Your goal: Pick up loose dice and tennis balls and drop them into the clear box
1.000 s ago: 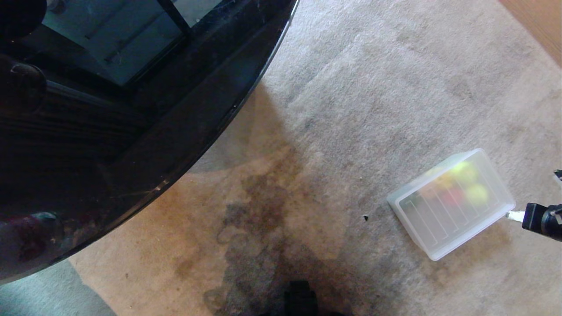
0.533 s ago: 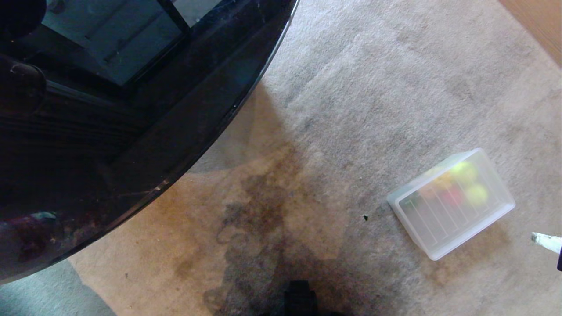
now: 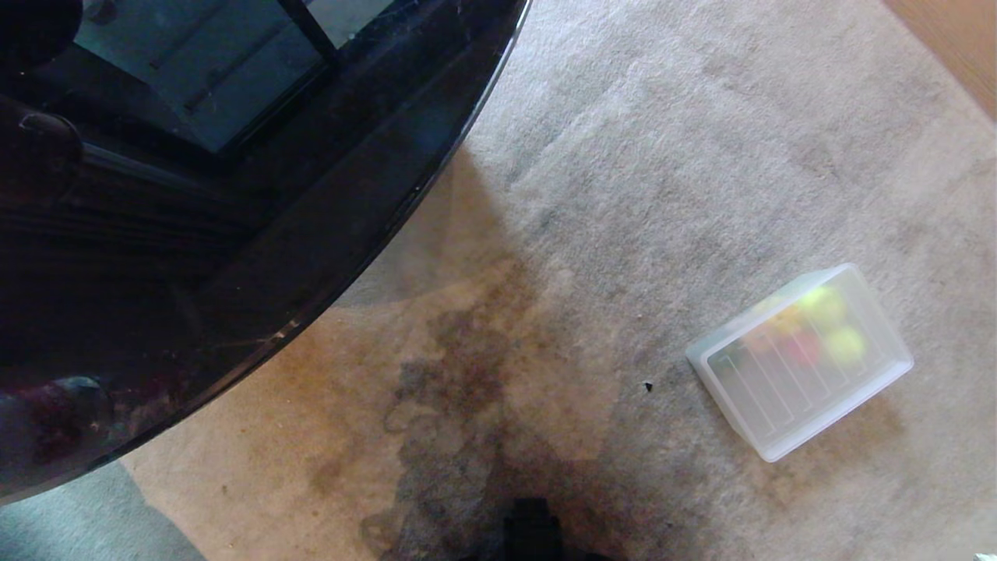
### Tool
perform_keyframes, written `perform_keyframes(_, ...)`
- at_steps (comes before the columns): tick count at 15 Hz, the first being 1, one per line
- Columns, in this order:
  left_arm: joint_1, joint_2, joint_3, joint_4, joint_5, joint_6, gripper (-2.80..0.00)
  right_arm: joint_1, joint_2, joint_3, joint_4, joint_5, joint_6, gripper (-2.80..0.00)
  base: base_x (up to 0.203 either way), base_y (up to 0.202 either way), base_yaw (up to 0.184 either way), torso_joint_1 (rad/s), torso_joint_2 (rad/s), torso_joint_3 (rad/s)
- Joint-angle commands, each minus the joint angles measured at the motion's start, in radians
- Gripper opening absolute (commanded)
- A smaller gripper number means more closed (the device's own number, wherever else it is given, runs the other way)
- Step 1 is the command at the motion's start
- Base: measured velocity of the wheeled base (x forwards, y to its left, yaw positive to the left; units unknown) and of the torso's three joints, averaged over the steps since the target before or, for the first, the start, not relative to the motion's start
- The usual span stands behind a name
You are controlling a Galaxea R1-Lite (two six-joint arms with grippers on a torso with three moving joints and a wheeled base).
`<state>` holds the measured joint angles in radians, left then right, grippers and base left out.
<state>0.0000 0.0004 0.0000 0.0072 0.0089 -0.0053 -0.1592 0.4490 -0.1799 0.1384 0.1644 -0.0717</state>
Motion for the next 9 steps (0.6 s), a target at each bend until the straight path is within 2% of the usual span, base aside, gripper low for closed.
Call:
perform_keyframes(1,0.0,0.0,0.0,0.0,0.0,-0.001,-2.8,0.068,-0.174,0.049,0.032,-0.063,0.023,-2.8,0.0,0.0,0.0,0.0,0.0,0.0)
perform_keyframes(3,0.0,0.0,0.0,0.0,0.0,-0.001,-2.8,0.081,-0.176,0.083,-0.024,-0.058,0.017,-2.8,0.0,0.0,0.0,0.0,0.0,0.0)
perform_keyframes(9,0.0,0.0,0.0,0.0,0.0,-0.001,-2.8,0.138,-0.28,0.116,-0.046,-0.067,-0.001,-2.8,0.0,0.0,0.0,0.0,0.0,0.0)
